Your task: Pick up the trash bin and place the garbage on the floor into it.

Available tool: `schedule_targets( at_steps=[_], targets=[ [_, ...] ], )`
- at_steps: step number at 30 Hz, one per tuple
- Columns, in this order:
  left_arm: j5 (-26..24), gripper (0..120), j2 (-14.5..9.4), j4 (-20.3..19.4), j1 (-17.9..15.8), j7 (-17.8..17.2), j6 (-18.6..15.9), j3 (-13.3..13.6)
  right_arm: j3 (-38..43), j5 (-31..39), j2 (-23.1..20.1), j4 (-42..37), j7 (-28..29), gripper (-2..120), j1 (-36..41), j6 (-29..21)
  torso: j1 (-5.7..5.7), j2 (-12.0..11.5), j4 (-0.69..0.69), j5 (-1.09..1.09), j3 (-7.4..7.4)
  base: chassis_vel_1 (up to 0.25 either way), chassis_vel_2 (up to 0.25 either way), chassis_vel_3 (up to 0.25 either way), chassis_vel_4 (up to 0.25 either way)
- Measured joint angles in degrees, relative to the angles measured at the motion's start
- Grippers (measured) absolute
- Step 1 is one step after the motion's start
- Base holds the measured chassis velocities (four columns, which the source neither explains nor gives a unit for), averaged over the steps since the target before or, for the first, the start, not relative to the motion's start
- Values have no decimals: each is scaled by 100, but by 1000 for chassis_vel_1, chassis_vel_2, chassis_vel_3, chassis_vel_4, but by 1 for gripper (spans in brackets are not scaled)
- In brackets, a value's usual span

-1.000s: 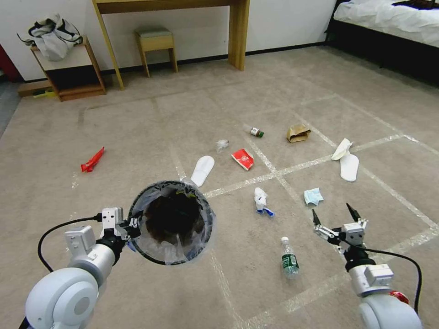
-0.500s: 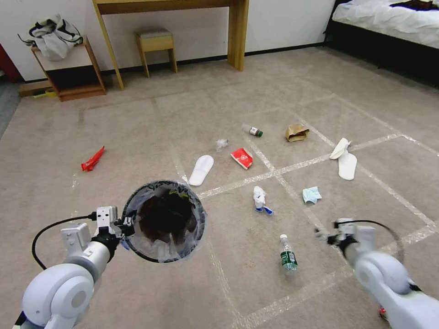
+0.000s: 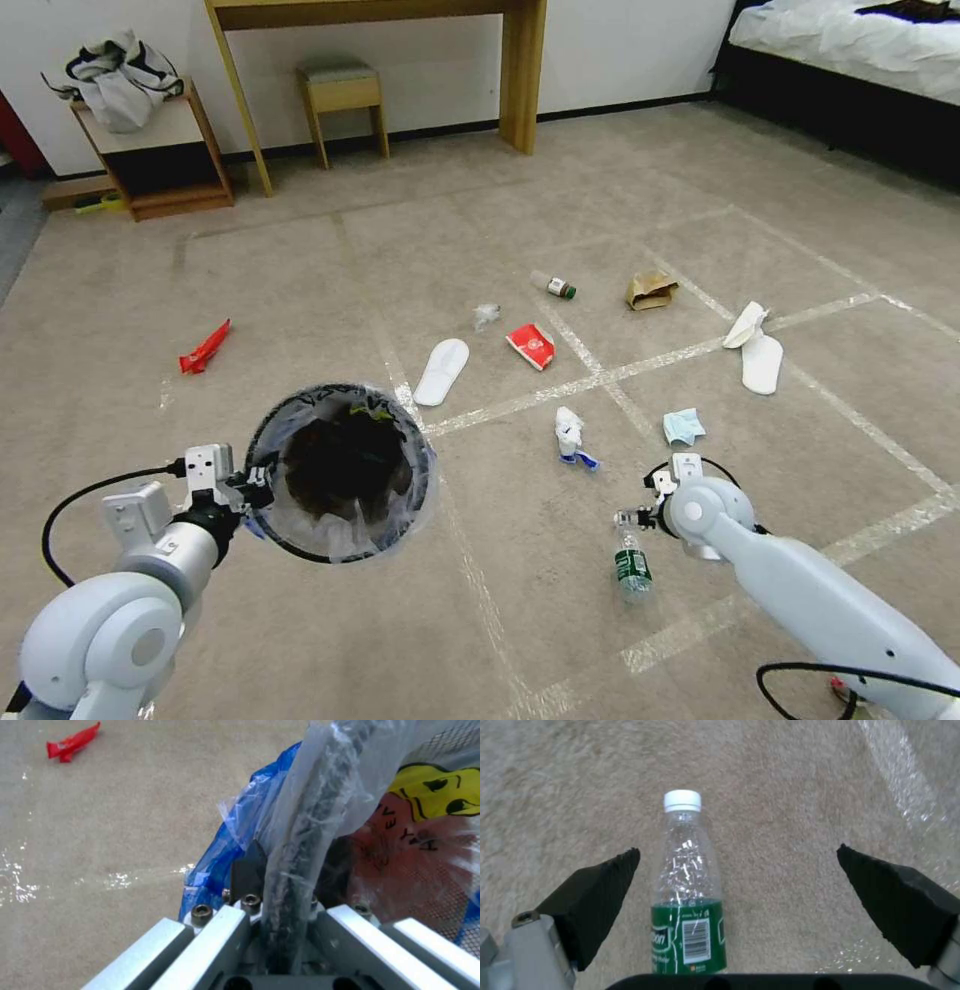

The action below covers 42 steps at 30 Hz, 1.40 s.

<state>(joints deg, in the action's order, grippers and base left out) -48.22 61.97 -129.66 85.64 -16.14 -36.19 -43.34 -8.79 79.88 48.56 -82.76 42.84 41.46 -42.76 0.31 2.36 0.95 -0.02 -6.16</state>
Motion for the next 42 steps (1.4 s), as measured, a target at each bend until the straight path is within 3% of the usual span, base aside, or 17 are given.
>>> schedule_targets(
  at_steps=[6,13,18,37,42],
  targets=[
    [89,0,38,71,17,69,16,40,196,371,379,449,325,100,133,31,0,0,-1,3,0,0,0,0,0],
    [94,0,-20,169,-9,89,26,77,437,87,434,703,207,100,421,48,0,0,0,0,1,0,0,0,0],
    [152,0,-22,241,-30,127,33,190,555,-32,527,730,106,100,541,58,0,0,-1,0,1,0,0,0,0],
    [276,0,26,393,-50,253,82,224,413,-31,653,394,205,100,553,58,0,0,-2,2,0,0,0,0,0],
    [330,0,61,454,-22,324,112,199,332,-215,888,587,188,100,548,59,0,0,-1,2,0,0,0,0,0]
  ],
)
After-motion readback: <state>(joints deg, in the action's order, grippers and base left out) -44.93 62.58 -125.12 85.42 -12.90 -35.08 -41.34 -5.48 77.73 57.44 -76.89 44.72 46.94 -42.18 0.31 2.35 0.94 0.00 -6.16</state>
